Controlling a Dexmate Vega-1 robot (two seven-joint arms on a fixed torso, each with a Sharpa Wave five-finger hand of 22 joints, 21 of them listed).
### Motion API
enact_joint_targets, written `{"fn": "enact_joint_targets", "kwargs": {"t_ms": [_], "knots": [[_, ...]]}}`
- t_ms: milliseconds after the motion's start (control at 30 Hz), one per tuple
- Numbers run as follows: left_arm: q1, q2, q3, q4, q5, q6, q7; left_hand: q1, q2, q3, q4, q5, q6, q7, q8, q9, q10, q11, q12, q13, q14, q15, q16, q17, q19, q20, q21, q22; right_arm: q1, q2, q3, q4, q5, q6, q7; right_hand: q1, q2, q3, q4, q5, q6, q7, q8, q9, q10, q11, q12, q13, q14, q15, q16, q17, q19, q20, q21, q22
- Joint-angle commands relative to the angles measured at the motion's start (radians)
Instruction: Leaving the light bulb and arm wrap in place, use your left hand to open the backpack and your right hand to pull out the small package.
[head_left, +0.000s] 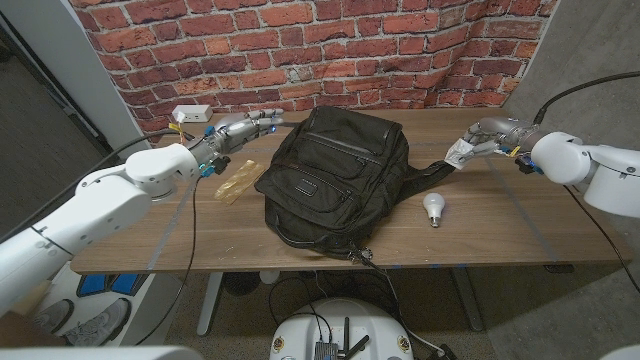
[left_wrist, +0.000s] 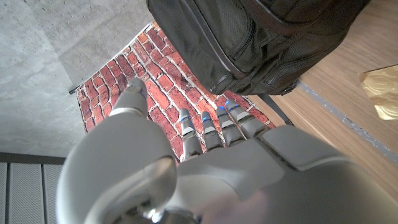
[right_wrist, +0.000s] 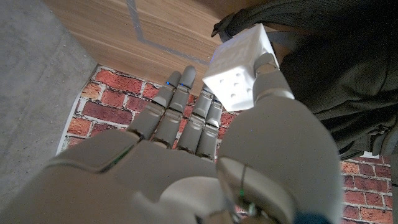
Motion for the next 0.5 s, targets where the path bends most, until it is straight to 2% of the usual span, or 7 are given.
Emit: {"fn": "enact_joint_targets", "kwargs": {"t_ms": [33, 367, 467, 500], "knots": [[-0.005, -0.119, 0.039, 0.059, 0.067, -0.111, 0.090, -0.006, 0.003, -0.004, 0.001, -0.003, 0.006, -0.005, 0.007, 0.001, 0.004, -0.012, 0.006, 0.001, 0.008, -0.014, 0.007, 0.003, 0.008, -0.048, 0.007, 0.000, -0.074, -0.066, 0.028, 0.042, 0.035, 0.021, -0.038, 0.087, 0.085, 0.003, 0.005, 0.004, 0.034, -0.044, 0.007, 0.003, 0.076, -0.081, -0.002, 0.003, -0.007, -0.167, -0.003, 0.003, -0.001, -0.087, -0.001, 0.004], [-0.007, -0.225, 0.054, 0.145, 0.078, -0.232, 0.114, -0.014, 0.006, -0.007, 0.001, -0.002, 0.006, -0.007, 0.007, 0.001, 0.008, -0.015, 0.007, 0.000, 0.008, -0.016, 0.007, 0.003, 0.007, -0.048, 0.007, 0.000, -0.047, -0.062, -0.023, 0.079, 0.011, 0.043, -0.024, 0.094, 0.084, 0.003, 0.003, 0.004, 0.030, -0.054, 0.006, 0.003, 0.064, -0.080, -0.009, 0.004, -0.013, -0.170, -0.006, 0.005, -0.003, -0.084, -0.002, 0.004], [-0.019, -0.265, 0.067, 0.183, 0.095, -0.274, 0.127, -0.026, 0.007, -0.011, 0.001, -0.003, 0.010, -0.046, 0.007, 0.000, 0.017, -0.015, 0.009, 0.000, 0.012, -0.017, 0.008, 0.003, 0.008, -0.047, 0.008, 0.000, -0.034, -0.053, -0.039, 0.091, 0.001, 0.049, -0.018, 0.094, 0.084, 0.002, 0.003, 0.004, 0.028, -0.056, 0.005, 0.003, 0.059, -0.079, -0.012, 0.005, -0.015, -0.169, -0.007, 0.006, -0.005, -0.083, -0.003, 0.004], [-0.027, -0.267, 0.073, 0.190, 0.098, -0.271, 0.126, -0.027, 0.007, -0.012, 0.001, -0.003, 0.008, -0.049, 0.007, 0.000, 0.017, -0.015, 0.009, 0.000, 0.012, -0.018, 0.008, 0.003, 0.008, -0.047, 0.008, 0.000, -0.030, -0.050, -0.044, 0.095, -0.003, 0.052, -0.014, 0.095, 0.084, 0.001, 0.003, 0.003, 0.027, -0.058, 0.005, 0.003, 0.057, -0.079, -0.013, 0.005, -0.016, -0.169, -0.007, 0.007, -0.005, -0.082, -0.003, 0.004]]}}
